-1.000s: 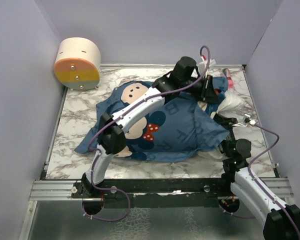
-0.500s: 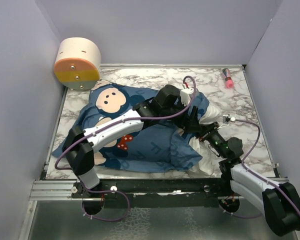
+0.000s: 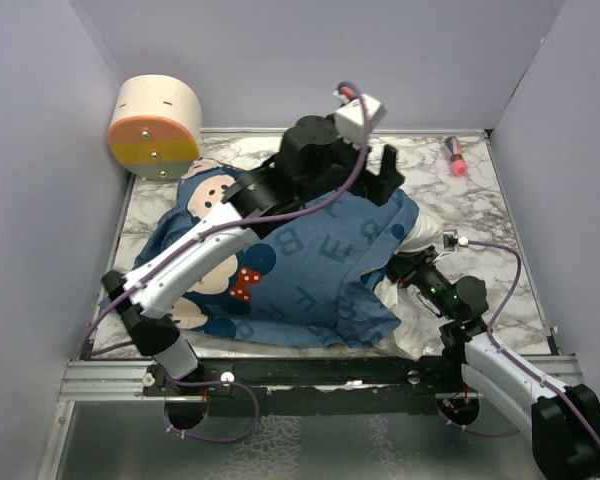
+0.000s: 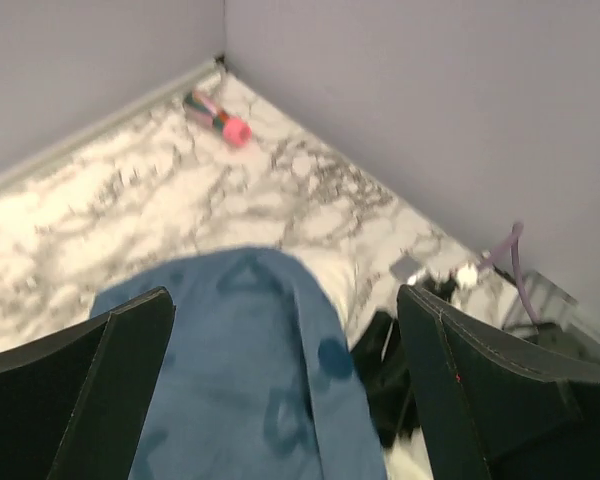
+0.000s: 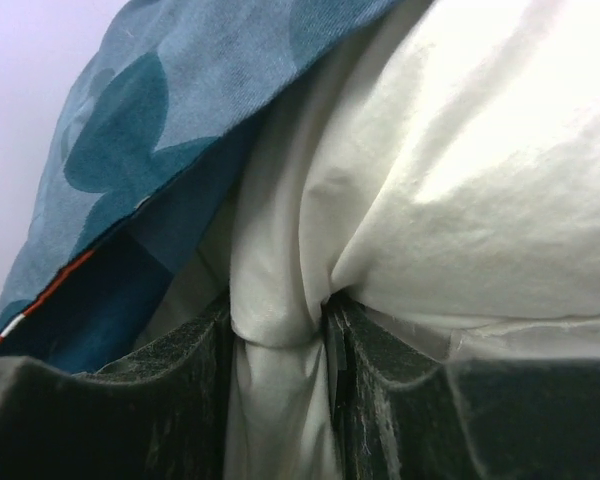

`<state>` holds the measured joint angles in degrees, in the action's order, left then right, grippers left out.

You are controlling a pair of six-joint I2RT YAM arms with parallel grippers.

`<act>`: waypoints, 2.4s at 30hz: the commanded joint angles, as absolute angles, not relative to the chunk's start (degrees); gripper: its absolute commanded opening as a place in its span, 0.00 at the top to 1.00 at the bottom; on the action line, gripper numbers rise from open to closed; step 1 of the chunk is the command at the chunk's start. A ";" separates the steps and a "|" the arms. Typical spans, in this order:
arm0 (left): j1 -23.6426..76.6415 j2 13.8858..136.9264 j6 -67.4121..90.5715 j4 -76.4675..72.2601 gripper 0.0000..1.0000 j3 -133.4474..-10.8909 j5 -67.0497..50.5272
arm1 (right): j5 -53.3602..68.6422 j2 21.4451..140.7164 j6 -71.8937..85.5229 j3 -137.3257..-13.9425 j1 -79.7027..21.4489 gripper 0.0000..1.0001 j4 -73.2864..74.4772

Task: Put the pillow into the pillowcase
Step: Stuff the pillow into the pillowcase.

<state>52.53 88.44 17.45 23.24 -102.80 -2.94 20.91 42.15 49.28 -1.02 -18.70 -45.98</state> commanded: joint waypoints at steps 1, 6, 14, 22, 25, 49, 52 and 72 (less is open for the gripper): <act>57.91 104.70 6.02 38.55 0.03 -121.60 13.72 | 26.89 45.47 48.95 0.66 -19.69 0.65 -44.22; 58.82 122.64 1.78 51.18 0.02 -145.97 19.78 | 25.83 44.19 48.83 0.96 -19.64 0.64 -42.26; 59.94 132.87 2.33 54.06 0.10 -151.44 23.03 | 25.49 43.17 48.33 1.23 -19.62 0.64 -41.00; 59.93 132.64 4.01 51.54 0.64 -151.87 21.42 | 25.73 44.12 48.34 1.21 -19.67 0.64 -41.68; 59.94 131.91 5.10 49.48 0.78 -151.79 18.96 | 25.75 44.12 48.32 1.10 -19.62 0.64 -41.66; 58.41 130.28 43.74 -11.72 1.00 -158.12 -28.78 | -13.18 32.48 21.91 -36.86 -19.51 0.99 -24.06; 59.12 126.79 45.38 -15.60 1.00 -156.56 -30.04 | -13.45 35.35 13.21 -47.50 -19.51 0.99 -24.83; 40.31 53.60 40.89 -8.87 1.00 -54.74 2.49 | 17.52 80.16 3.01 -77.89 -38.58 0.82 7.29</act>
<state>44.69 65.63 37.01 -15.77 -67.64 -0.19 24.29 72.90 5.19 -85.30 -30.15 12.95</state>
